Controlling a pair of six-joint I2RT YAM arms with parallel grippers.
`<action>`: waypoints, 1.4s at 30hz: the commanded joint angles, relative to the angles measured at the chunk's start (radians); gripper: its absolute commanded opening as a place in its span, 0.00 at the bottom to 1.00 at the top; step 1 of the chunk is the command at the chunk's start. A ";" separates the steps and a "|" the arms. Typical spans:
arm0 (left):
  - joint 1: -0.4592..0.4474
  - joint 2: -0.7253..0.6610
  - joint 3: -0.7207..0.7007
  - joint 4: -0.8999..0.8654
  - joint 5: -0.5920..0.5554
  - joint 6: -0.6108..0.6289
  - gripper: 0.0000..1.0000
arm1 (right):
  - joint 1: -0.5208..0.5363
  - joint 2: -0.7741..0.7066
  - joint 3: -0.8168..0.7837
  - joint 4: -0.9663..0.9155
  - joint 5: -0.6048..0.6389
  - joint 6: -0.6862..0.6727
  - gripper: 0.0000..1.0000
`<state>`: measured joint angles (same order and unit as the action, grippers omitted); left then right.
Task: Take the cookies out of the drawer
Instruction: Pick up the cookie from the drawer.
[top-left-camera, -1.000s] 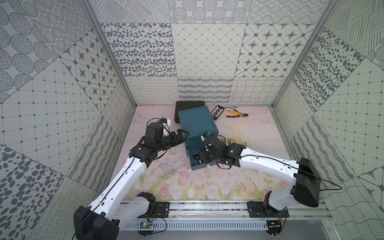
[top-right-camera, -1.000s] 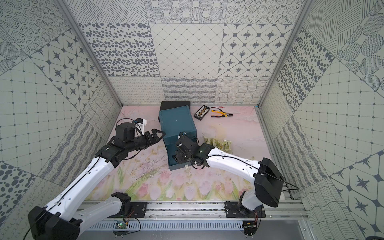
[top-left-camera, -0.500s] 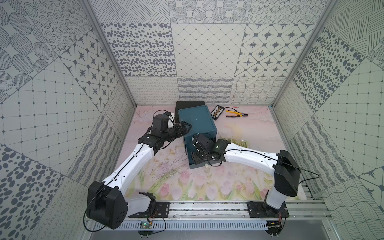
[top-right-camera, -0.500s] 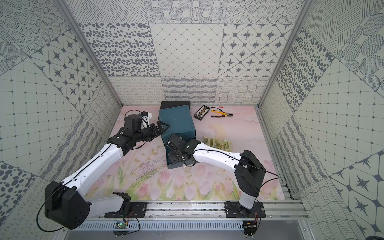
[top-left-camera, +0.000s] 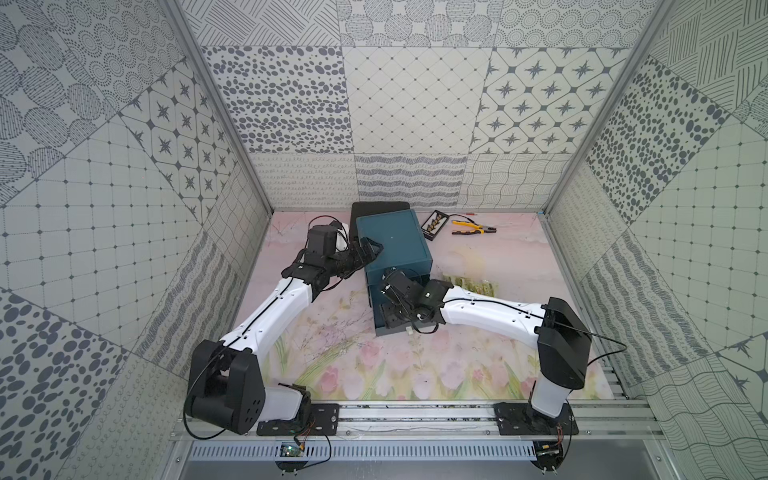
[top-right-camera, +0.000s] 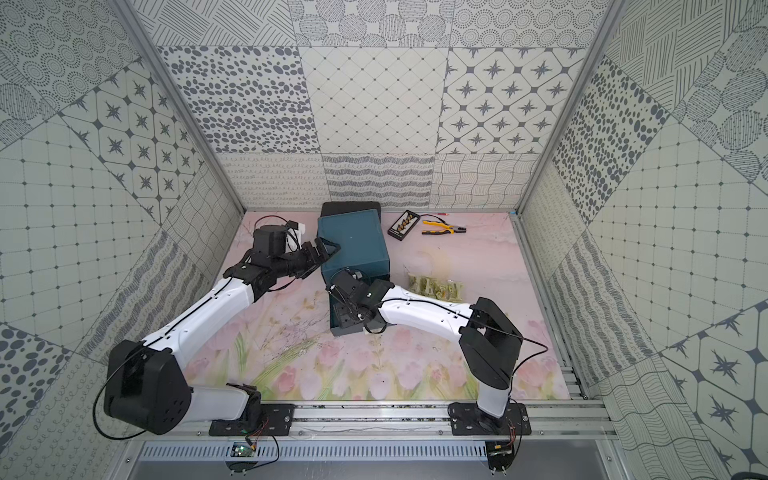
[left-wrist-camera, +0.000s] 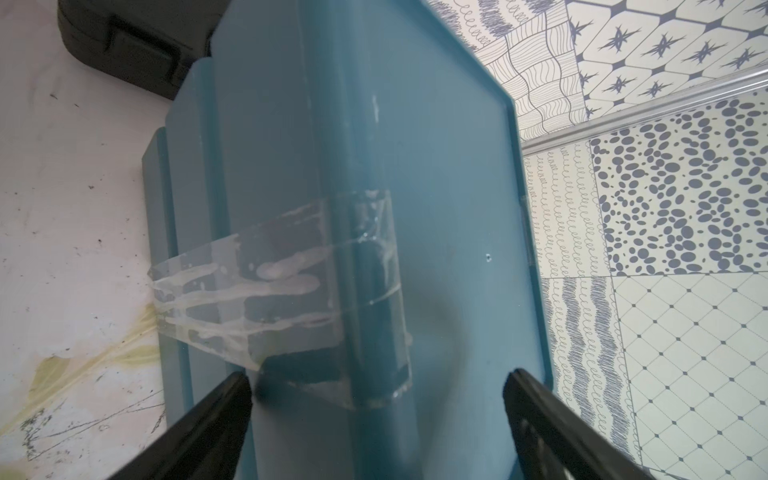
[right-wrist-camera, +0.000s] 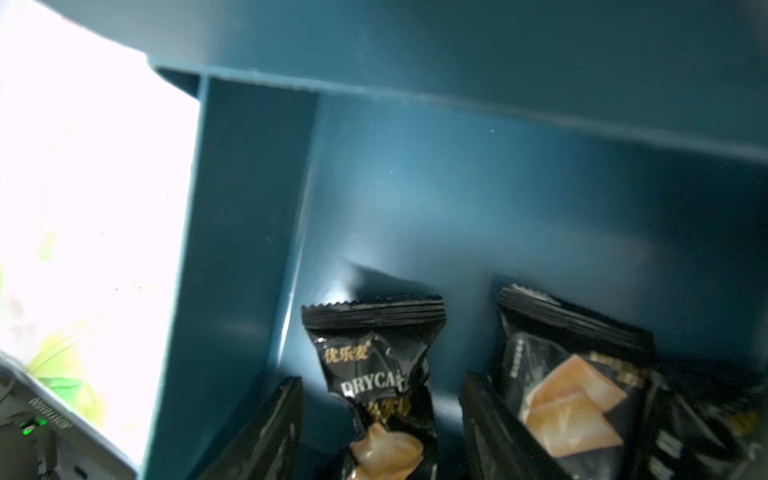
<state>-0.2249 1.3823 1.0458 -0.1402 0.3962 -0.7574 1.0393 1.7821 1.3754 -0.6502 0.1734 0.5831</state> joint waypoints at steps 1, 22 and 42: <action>0.007 -0.002 0.011 0.054 0.047 -0.006 0.99 | -0.021 -0.044 -0.064 -0.028 0.050 0.020 0.64; 0.008 -0.045 -0.014 0.048 0.053 -0.008 0.99 | -0.035 -0.087 -0.041 -0.010 -0.039 0.009 0.63; 0.009 -0.071 -0.010 0.035 0.055 -0.004 0.99 | -0.016 -0.075 -0.050 -0.012 0.084 0.011 0.18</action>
<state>-0.2207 1.3266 1.0348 -0.1394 0.4412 -0.7773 1.0206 1.7302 1.3155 -0.6880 0.2276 0.5964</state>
